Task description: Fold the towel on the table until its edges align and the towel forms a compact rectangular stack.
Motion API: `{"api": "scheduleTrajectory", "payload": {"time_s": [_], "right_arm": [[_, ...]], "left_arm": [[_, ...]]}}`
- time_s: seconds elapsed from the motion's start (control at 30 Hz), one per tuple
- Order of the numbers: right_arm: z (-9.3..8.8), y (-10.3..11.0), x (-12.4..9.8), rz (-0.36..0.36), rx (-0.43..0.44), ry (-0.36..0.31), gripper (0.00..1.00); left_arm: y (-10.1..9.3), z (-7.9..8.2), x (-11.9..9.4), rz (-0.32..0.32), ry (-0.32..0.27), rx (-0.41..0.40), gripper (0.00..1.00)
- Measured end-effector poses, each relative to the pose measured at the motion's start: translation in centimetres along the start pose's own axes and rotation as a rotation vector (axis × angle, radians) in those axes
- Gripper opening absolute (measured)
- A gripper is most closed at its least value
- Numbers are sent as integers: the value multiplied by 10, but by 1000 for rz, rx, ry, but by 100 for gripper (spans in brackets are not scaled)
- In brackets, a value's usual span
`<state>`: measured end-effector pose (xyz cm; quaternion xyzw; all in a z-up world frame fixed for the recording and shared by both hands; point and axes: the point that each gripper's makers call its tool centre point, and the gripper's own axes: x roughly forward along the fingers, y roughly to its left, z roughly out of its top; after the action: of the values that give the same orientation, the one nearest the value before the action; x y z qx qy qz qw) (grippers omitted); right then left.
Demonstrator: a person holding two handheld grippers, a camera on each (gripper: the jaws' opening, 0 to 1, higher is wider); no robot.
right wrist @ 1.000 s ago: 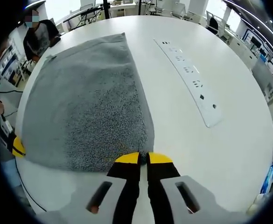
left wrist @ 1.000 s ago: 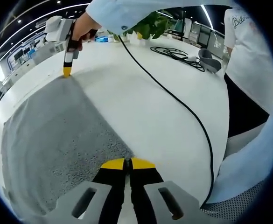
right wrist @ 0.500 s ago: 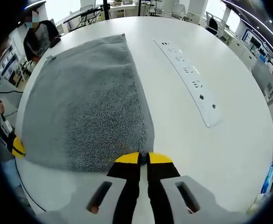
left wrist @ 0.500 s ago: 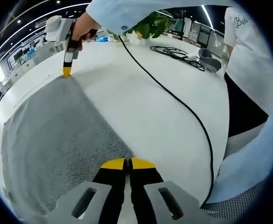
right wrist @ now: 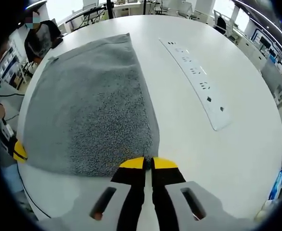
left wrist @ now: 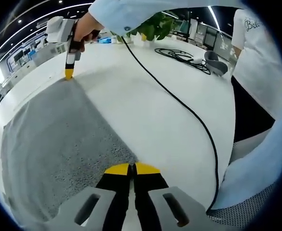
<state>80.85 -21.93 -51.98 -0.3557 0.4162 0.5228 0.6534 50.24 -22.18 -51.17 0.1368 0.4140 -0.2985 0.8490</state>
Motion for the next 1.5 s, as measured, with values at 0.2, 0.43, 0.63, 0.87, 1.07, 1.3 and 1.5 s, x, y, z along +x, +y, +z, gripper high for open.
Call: {"api": "scheduleTrajectory", "payload": {"time_s": [0.2, 0.43, 0.63, 0.87, 1.07, 1.3, 1.5], "right_arm": [[-1, 1, -3, 1, -5, 10, 1], [3, 0, -10, -1, -11, 17, 1], [5, 0, -13, -3, -14, 19, 0], [0, -1, -17, -13, -29, 42, 0], [-8, -6, -24, -20, -18, 47, 0], [-21, -10, -31, -26, -5, 55, 0], [-33, -11, -37, -30, 9, 62, 1]], "left_arm": [[0, 2, -3, -3, -7, -13, 2], [1, 7, -10, 2, -24, -19, 2], [2, 8, -12, 6, -30, -21, 2], [-1, 15, -15, -2, -43, -23, 2], [-11, 24, -12, -18, -55, -9, 2], [-25, 33, -8, -42, -61, 15, 2], [-35, 40, -7, -58, -68, 31, 2]]}}
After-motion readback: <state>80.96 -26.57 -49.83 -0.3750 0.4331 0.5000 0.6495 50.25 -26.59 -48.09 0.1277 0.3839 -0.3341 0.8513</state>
